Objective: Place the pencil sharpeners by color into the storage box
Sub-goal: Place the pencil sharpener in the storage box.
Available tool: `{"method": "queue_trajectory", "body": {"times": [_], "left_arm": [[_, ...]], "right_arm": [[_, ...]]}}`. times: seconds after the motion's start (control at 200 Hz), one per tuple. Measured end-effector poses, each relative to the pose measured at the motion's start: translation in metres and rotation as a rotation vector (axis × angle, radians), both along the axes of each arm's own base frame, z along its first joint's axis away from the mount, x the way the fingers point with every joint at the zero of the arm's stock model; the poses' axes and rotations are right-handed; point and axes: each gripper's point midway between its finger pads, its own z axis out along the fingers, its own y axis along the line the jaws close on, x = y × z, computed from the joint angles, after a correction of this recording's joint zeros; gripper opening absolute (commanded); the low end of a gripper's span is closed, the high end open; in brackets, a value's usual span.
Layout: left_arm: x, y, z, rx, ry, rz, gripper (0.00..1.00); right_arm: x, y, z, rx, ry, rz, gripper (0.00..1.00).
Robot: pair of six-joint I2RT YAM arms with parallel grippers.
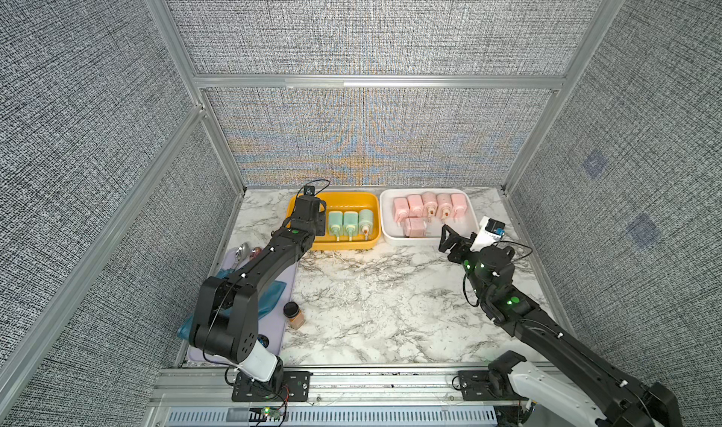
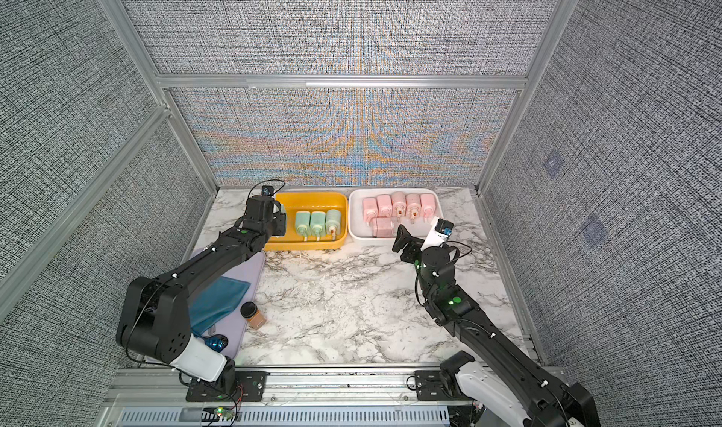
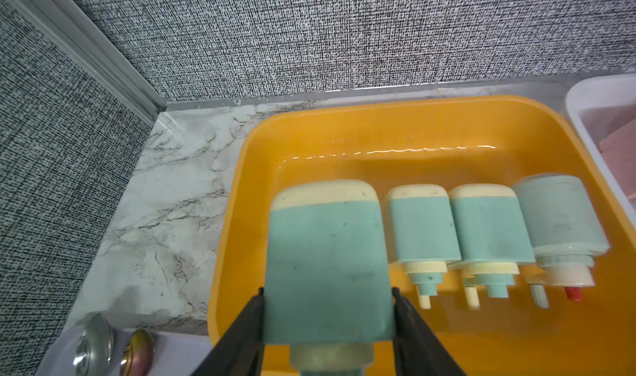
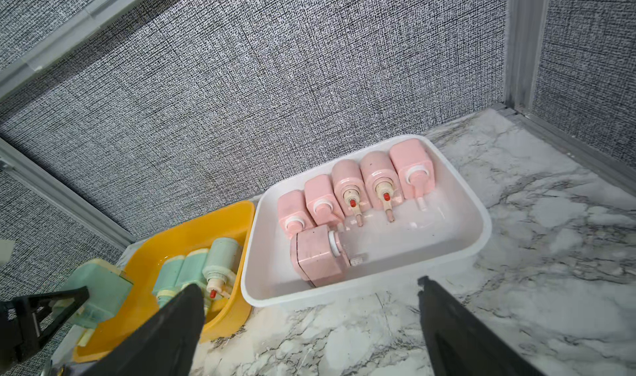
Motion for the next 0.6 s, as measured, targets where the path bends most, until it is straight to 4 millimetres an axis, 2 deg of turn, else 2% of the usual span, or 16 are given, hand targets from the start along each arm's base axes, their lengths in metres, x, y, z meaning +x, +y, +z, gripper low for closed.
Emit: {"method": "queue_trajectory", "body": {"times": [0.17, 0.3, 0.6], "left_arm": [[0.020, 0.007, -0.016, -0.040, 0.022, 0.009, 0.00], [0.032, 0.000, -0.033, -0.077, 0.050, -0.021, 0.00], [0.038, -0.010, -0.064, -0.134, 0.111, -0.033, 0.00]], "right_arm": [[-0.004, -0.003, 0.003, 0.017, -0.014, -0.005, 0.99], [-0.006, -0.004, 0.006, 0.022, -0.024, -0.005, 0.99], [-0.010, -0.006, 0.004, 0.020, -0.019, -0.006, 0.99]]}}
